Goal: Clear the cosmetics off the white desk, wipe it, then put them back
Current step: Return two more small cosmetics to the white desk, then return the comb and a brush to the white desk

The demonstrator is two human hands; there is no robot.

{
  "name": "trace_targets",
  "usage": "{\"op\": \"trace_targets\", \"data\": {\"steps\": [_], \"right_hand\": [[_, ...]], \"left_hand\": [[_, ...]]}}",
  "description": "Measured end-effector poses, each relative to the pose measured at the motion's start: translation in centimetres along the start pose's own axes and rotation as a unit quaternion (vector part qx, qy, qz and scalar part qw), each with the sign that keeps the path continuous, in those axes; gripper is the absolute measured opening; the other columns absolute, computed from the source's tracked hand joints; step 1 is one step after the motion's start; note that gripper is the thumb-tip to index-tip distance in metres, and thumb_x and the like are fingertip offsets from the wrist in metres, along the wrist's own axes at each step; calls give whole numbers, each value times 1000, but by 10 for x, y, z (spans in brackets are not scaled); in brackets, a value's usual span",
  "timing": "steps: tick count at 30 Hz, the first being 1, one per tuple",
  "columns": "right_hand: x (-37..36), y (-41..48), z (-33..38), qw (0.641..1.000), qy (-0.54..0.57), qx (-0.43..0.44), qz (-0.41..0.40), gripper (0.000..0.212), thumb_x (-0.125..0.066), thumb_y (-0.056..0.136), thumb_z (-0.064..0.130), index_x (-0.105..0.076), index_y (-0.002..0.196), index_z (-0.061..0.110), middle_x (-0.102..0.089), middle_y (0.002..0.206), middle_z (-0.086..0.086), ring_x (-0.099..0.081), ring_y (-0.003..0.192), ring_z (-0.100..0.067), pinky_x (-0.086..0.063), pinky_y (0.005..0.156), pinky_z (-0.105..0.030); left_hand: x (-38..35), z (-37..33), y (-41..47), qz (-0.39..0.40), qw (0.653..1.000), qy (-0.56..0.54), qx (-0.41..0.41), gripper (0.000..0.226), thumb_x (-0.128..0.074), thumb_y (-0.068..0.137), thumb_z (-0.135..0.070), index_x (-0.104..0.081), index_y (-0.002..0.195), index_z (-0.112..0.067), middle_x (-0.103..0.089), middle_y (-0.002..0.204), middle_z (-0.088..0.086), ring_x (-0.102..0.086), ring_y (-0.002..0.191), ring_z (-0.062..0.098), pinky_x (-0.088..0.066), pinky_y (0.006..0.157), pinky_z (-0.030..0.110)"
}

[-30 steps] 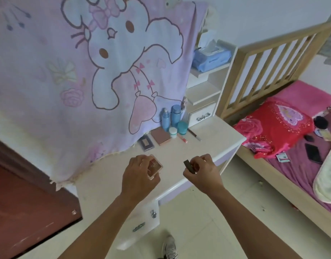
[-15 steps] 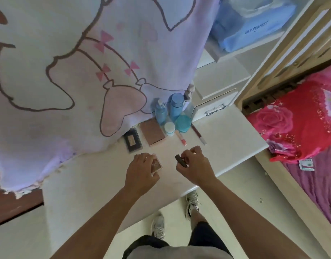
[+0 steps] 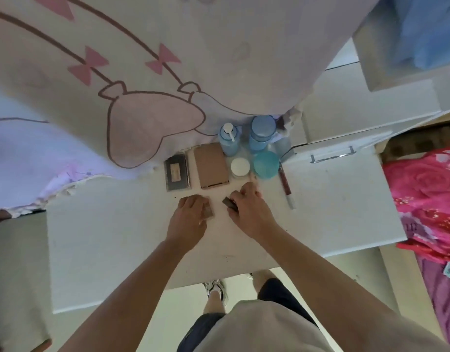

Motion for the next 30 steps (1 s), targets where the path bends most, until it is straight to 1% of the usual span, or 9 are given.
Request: {"op": "trace_targets", "data": {"steps": [5, 7, 10, 13, 15, 19, 21, 24, 30], "right_hand": [[3, -2, -2, 999, -2, -5, 33, 42, -63, 91, 43, -50, 122, 19, -35, 128, -10, -52, 107, -32, -55, 79, -39], [12, -8, 1, 999, -1, -1, 33, 52, -62, 90, 48, -44, 133, 23, -31, 137, -9, -48, 116, -31, -52, 87, -42], [32, -19, 11, 1000, 1, 13, 7, 59, -52, 96, 47, -33, 147, 25, -24, 149, -7, -53, 117, -33, -49, 89, -42], [52, -25, 29, 997, 1, 60, -49, 53, -45, 98, 45, -35, 145, 22, -29, 148, -7, -58, 110, -32, -53, 81, -41], [62, -19, 49, 991, -4, 104, -81, 52, -41, 100, 45, -37, 145, 21, -33, 147, -7, -56, 116, -30, -53, 85, -42], [71, -4, 111, 963, -57, 223, -143, 55, -39, 100, 44, -38, 148, 17, -27, 158, -18, -36, 138, -40, -37, 107, -50], [73, -9, 148, 943, -79, 272, -177, 60, -38, 99, 48, -36, 151, 18, -19, 161, -19, -25, 144, -44, -29, 112, -53], [70, -28, 209, 922, -60, 329, -195, 66, -34, 100, 54, -23, 156, 21, -6, 164, -17, -7, 148, -44, -14, 119, -55], [21, -108, 371, 865, 7, 466, -187, 76, -47, 98, 51, -16, 157, 16, -3, 164, -15, -1, 151, -38, -11, 120, -54]], "left_hand": [[-1, -1, -1, -5, 1000, -23, 19, 53, -68, 80, -4, -55, 131, -9, -51, 140, 10, -43, 129, 33, -45, 103, 44], [8, -1, -8, 1, 1000, -11, 26, 56, -70, 79, -9, -55, 132, -14, -46, 146, 9, -39, 135, 31, -42, 105, 46], [35, -3, -25, -58, 997, 27, 32, 44, -71, 81, -15, -60, 124, -16, -49, 143, 10, -44, 132, 32, -44, 101, 50], [69, -4, -48, -156, 985, 51, 59, 43, -69, 83, -17, -59, 125, -13, -49, 144, 11, -44, 133, 33, -44, 101, 53], [92, -1, -68, -243, 963, 79, 82, 41, -61, 89, -24, -58, 128, -12, -46, 147, 13, -41, 136, 33, -40, 105, 51], [126, 9, -129, -374, 902, 142, 163, 47, -49, 97, -30, -51, 138, -9, -38, 151, 20, -32, 142, 36, -30, 111, 55], [139, 20, -166, -397, 879, 157, 212, 50, -45, 99, -33, -46, 143, -9, -33, 154, 20, -25, 145, 35, -23, 113, 56], [159, 41, -225, -410, 853, 158, 282, 53, -37, 100, -39, -41, 145, -11, -26, 157, 18, -20, 146, 35, -17, 114, 59], [214, 100, -396, -487, 770, 168, 376, 57, -31, 101, -45, -34, 149, -13, -19, 160, 17, -14, 148, 35, -13, 118, 59]]}}
Point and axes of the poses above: each hand's wrist, its own y-axis towards the middle knuckle, its own x-axis out of the back of the hand, z = x × y, the point moved 1 cm from there along y, towards the middle knuckle
